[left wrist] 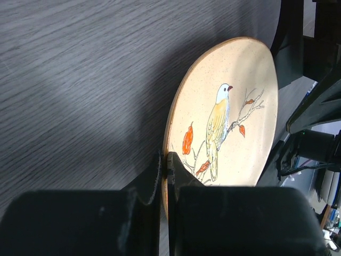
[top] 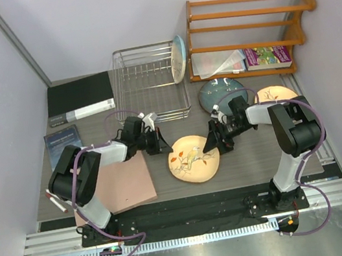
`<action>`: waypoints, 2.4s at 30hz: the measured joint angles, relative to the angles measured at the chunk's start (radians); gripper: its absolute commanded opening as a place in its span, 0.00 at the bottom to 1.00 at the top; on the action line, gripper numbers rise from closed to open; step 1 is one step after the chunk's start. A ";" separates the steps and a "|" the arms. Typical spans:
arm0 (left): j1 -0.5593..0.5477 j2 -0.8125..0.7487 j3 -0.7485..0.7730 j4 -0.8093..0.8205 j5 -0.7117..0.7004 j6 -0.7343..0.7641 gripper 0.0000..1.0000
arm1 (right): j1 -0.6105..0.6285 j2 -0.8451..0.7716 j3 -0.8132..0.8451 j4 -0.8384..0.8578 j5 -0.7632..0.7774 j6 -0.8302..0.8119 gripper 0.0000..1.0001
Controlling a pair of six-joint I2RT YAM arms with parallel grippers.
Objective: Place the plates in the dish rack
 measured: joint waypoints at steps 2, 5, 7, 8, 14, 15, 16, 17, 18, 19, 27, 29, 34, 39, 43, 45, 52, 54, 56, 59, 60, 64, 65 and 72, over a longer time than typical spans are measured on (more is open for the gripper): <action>-0.001 0.000 0.000 0.003 -0.007 -0.002 0.00 | -0.004 0.000 -0.001 0.021 0.004 0.033 0.69; -0.002 0.000 0.000 0.003 -0.019 -0.010 0.00 | -0.010 0.000 -0.006 0.085 0.014 0.109 0.65; -0.006 0.000 0.000 0.004 -0.029 -0.015 0.00 | -0.010 0.000 -0.023 0.169 0.024 0.194 0.63; -0.008 0.000 0.000 0.004 -0.033 -0.018 0.00 | -0.010 0.000 -0.034 0.207 0.034 0.233 0.62; -0.037 -0.001 0.000 0.010 -0.074 -0.019 0.00 | -0.007 0.000 -0.045 0.333 0.062 0.340 0.51; -0.043 -0.001 0.000 0.012 -0.079 -0.019 0.00 | -0.007 0.000 -0.045 0.340 0.063 0.343 0.48; -0.050 -0.001 0.000 0.012 -0.082 -0.019 0.00 | -0.006 0.000 -0.047 0.352 0.063 0.347 0.47; -0.058 -0.001 0.000 0.011 -0.086 -0.020 0.00 | -0.006 0.000 -0.050 0.364 0.061 0.352 0.45; -0.065 0.000 0.000 0.010 -0.088 -0.020 0.00 | -0.004 0.000 -0.054 0.374 0.059 0.357 0.42; -0.071 0.001 0.000 0.009 -0.088 -0.020 0.00 | -0.001 0.000 -0.058 0.379 0.058 0.359 0.38; -0.086 0.011 0.012 -0.028 -0.102 -0.016 0.00 | 0.022 -0.028 -0.043 0.256 0.081 0.226 0.14; -0.091 0.011 0.018 -0.053 -0.101 -0.014 0.01 | 0.026 -0.034 -0.011 0.178 0.091 0.161 0.03; -0.074 0.007 0.083 -0.159 -0.086 0.045 0.29 | 0.038 -0.052 0.117 -0.027 0.140 -0.020 0.01; 0.026 -0.062 0.197 -0.356 -0.129 0.179 0.41 | 0.040 -0.071 0.299 -0.224 0.184 -0.175 0.01; 0.116 -0.270 0.204 -0.444 -0.221 0.280 0.47 | 0.039 -0.074 0.473 -0.328 0.210 -0.233 0.01; 0.125 -0.387 0.208 -0.456 -0.281 0.319 0.52 | 0.039 -0.075 0.563 -0.373 0.217 -0.245 0.01; 0.227 -0.523 0.245 -0.454 -0.541 0.372 0.55 | 0.064 -0.038 1.108 -0.454 0.336 -0.167 0.01; 0.261 -0.503 0.245 -0.456 -0.605 0.380 0.54 | 0.101 -0.023 1.218 -0.381 0.455 -0.141 0.01; 0.275 -0.499 0.244 -0.455 -0.637 0.381 0.54 | 0.151 -0.016 1.269 -0.281 0.590 -0.130 0.01; 0.275 -0.508 0.243 -0.451 -0.647 0.378 0.54 | 0.240 0.019 1.302 -0.164 0.811 -0.111 0.01; 0.274 -0.515 0.238 -0.448 -0.647 0.376 0.54 | 0.280 0.048 1.321 -0.124 0.917 -0.101 0.01; 0.274 -0.572 0.175 -0.442 -0.644 0.370 0.53 | 0.373 0.188 1.358 0.024 1.224 -0.092 0.01; 0.274 -0.583 0.161 -0.443 -0.644 0.367 0.54 | 0.391 0.225 1.362 0.055 1.292 -0.093 0.01; 0.274 -0.640 0.071 -0.442 -0.629 0.351 0.53 | 0.442 0.476 1.452 0.146 1.629 -0.162 0.01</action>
